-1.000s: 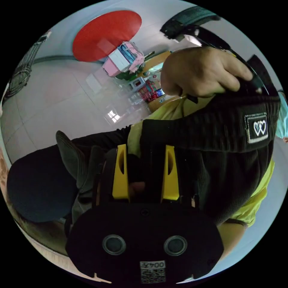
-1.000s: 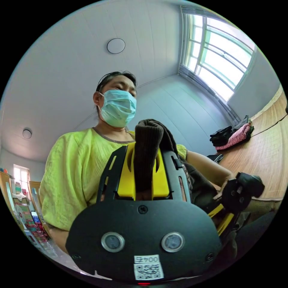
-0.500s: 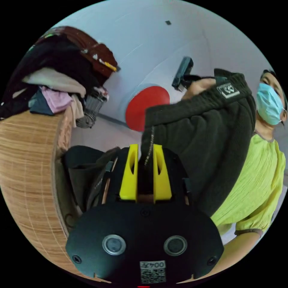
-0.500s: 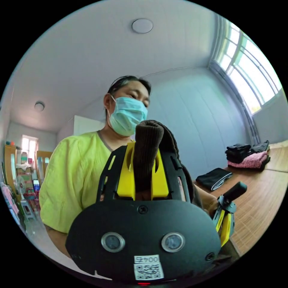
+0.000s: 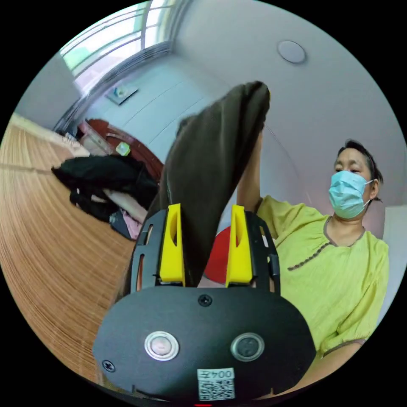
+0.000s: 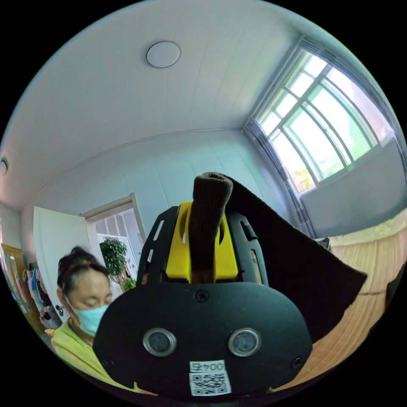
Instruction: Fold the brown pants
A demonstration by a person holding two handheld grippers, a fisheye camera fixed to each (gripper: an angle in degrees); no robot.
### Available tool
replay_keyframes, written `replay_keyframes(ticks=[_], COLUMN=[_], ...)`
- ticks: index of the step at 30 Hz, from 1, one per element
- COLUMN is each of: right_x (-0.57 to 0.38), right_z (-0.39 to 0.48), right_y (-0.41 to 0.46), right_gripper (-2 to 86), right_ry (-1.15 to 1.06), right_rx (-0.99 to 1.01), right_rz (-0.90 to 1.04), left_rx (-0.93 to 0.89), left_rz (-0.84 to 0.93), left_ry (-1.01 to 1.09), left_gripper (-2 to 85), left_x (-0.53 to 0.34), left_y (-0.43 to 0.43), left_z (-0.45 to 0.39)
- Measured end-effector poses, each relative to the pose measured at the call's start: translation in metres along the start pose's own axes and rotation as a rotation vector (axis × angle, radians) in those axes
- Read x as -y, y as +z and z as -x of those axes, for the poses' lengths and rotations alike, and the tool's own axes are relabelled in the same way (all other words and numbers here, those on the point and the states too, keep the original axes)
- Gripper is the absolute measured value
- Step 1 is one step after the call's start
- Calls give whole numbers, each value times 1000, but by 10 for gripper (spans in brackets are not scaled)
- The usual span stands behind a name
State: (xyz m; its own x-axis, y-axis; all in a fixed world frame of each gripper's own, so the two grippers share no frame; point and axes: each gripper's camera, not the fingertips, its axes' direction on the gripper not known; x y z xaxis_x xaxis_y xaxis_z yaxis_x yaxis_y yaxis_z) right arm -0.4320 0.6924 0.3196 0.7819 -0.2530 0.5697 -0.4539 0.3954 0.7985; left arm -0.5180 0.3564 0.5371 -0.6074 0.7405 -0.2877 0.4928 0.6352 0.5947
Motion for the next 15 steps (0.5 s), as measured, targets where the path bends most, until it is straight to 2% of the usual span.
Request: replay_keyframes(ticks=[3,8,12,15], right_x=[82,143,121,59], right_z=[40,130,147,126], right_y=[73,130,139,129], right_gripper=[77,77,76,77], right_ry=[-105,-354,-384,-347], right_rx=[-5,54,80,-2], right_rz=[25,-89,-1,163], left_rx=[207,490,777,990], left_rz=[-57,-323,-344,-319], left_ry=[185,319,394,311], left_gripper=[160,135,91,47], left_x=[67,154,142,96], left_y=[-17,-66,-91,-116], left_z=[-58,-130,-151,-139])
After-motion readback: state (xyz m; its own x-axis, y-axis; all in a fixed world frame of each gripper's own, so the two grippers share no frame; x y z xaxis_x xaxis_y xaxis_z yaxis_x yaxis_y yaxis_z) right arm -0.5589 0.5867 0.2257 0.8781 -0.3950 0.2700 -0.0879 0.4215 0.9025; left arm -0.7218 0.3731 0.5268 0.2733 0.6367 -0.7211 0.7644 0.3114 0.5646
